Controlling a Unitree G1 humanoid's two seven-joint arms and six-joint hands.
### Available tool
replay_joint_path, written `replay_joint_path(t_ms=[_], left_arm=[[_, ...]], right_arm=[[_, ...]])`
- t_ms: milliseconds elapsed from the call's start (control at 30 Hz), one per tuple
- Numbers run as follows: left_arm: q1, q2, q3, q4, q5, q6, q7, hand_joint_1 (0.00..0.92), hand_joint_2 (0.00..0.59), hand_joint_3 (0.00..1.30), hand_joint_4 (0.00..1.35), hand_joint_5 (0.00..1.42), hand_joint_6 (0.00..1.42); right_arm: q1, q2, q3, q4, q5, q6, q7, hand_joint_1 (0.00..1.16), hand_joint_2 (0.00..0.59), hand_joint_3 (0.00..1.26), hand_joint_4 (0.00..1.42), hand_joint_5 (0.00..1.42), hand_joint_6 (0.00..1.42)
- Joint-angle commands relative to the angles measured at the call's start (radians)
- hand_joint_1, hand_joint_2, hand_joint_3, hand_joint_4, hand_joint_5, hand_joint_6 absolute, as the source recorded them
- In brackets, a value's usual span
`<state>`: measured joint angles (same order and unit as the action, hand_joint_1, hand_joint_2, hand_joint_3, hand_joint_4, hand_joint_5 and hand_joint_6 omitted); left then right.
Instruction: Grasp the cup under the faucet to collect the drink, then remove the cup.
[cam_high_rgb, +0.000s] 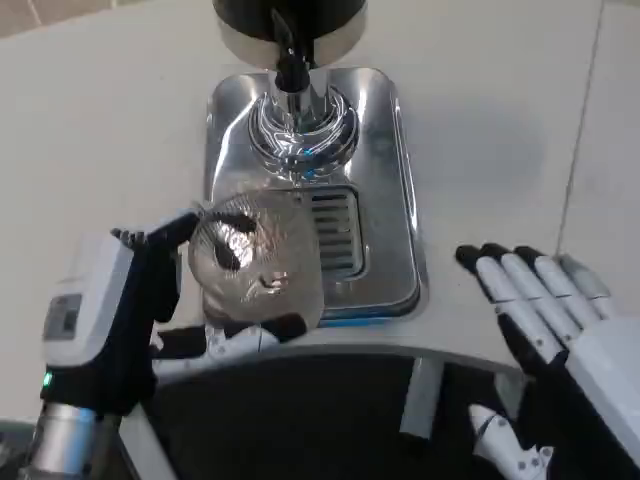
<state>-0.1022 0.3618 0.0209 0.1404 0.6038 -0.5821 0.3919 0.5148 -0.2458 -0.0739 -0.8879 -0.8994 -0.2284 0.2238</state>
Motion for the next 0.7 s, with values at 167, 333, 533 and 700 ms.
replay_joint_path(t_ms=[167,333,533,700], left_arm=[[-0.148,-0.002,-0.049,0.197,0.050,0.012,0.075,0.690,0.000,1.06,1.24,1.39,1.42],[-0.228,0.007,-0.086,0.314,0.070,0.012,0.114,0.690,0.000,1.06,1.24,1.39,1.42],[-0.303,0.008,-0.119,0.408,0.077,0.012,0.149,0.690,0.000,1.06,1.24,1.39,1.42],[-0.369,0.010,-0.142,0.485,0.072,0.016,0.166,0.690,0.000,1.06,1.24,1.39,1.42]], right_arm=[[0.054,0.030,-0.007,-0.062,-0.022,0.001,-0.005,0.12,0.586,0.00,0.00,0.00,0.00],[0.072,0.048,-0.010,-0.071,-0.030,-0.002,-0.011,0.13,0.586,0.00,0.00,0.00,0.00],[0.049,0.060,0.008,-0.069,-0.050,0.013,0.012,0.14,0.586,0.00,0.00,0.00,0.00],[0.016,0.065,0.020,-0.068,-0.062,0.035,0.039,0.14,0.586,0.00,0.00,0.00,0.00]])
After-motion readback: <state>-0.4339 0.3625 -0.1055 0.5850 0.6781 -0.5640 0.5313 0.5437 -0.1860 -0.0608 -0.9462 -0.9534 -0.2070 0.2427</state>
